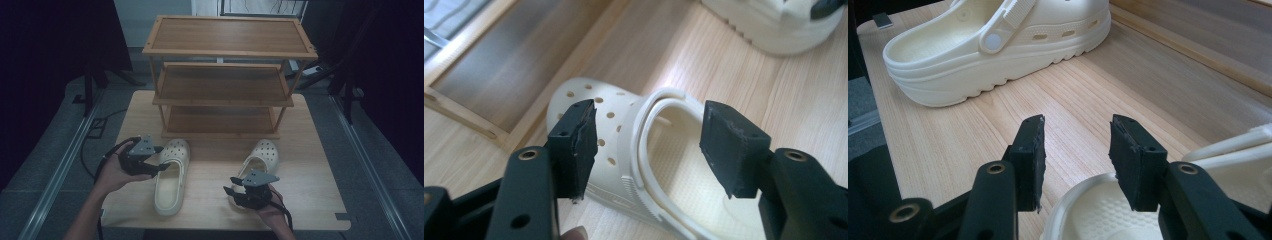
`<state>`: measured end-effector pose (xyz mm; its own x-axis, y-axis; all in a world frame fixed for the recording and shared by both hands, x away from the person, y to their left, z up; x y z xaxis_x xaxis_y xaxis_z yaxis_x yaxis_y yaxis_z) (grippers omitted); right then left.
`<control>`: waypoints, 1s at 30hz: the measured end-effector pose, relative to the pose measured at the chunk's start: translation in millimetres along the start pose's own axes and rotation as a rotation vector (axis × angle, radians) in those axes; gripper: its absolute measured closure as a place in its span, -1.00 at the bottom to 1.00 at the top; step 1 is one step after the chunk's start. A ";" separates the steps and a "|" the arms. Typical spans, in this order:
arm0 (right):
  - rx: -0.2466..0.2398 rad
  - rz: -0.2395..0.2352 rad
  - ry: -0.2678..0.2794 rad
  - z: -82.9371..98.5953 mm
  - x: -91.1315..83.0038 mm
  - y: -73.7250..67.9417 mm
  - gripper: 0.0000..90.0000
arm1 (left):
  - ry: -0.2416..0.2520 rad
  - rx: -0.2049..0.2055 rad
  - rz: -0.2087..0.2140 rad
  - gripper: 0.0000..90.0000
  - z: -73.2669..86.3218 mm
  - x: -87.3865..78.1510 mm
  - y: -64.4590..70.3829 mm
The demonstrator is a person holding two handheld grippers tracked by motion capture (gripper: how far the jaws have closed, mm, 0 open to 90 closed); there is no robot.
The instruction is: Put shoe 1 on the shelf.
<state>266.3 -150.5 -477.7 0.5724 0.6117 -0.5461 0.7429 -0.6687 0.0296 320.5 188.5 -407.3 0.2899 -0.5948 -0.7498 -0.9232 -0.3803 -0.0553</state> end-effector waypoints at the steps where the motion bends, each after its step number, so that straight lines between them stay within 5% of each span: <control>1: 0.001 -0.001 0.002 0.0 -0.3 0.3 0.29 | -0.015 0.011 0.017 -0.08 -0.8 3.0 -1.7; 2: 0.003 -0.002 0.004 -0.1 -0.7 0.6 0.29 | -0.041 0.031 0.056 -0.08 -2.0 8.8 -4.0; 4: 0.004 -0.002 0.004 -0.1 -0.7 0.7 0.29 | -0.055 0.042 0.070 -0.08 -3.4 13.3 -5.6; 9: -0.001 -0.007 -0.005 0.8 1.2 -0.7 0.29 | -0.170 0.098 0.063 0.01 -12.0 34.4 -12.1; 15: 0.001 -0.007 -0.006 1.3 1.2 -0.1 0.29 | -0.248 0.131 0.078 0.26 -11.1 50.8 -17.1; 18: 0.004 -0.010 -0.011 2.3 2.2 0.4 0.29 | -0.257 0.142 0.059 0.51 -12.0 53.8 -19.4; 21: 0.005 -0.010 -0.013 2.7 2.8 0.5 0.29 | -0.265 0.166 0.058 0.58 -13.1 53.6 -19.6; 26: 0.010 -0.009 -0.013 2.5 3.0 0.4 0.29 | -0.256 0.192 -0.007 0.71 -16.5 47.4 -19.8; 30: 0.011 -0.008 -0.011 1.7 2.4 -0.4 0.29 | -0.165 0.178 -0.022 0.74 -23.8 35.9 -23.4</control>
<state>266.8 -149.5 -480.4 0.5626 0.6126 -0.5551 0.7437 -0.6684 0.0161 358.4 159.2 -417.2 0.2787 -0.4581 -0.8441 -0.9513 -0.2525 -0.1770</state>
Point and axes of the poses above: each handheld gripper's, and its own axes: x roughly forward along the jaws, z roughly out of its underside, y roughly to its right, the point moved 2 cm from there along x, roughly forward along the jaws, and after that the axes turned 7 degrees about z, right-handed, at the moved point
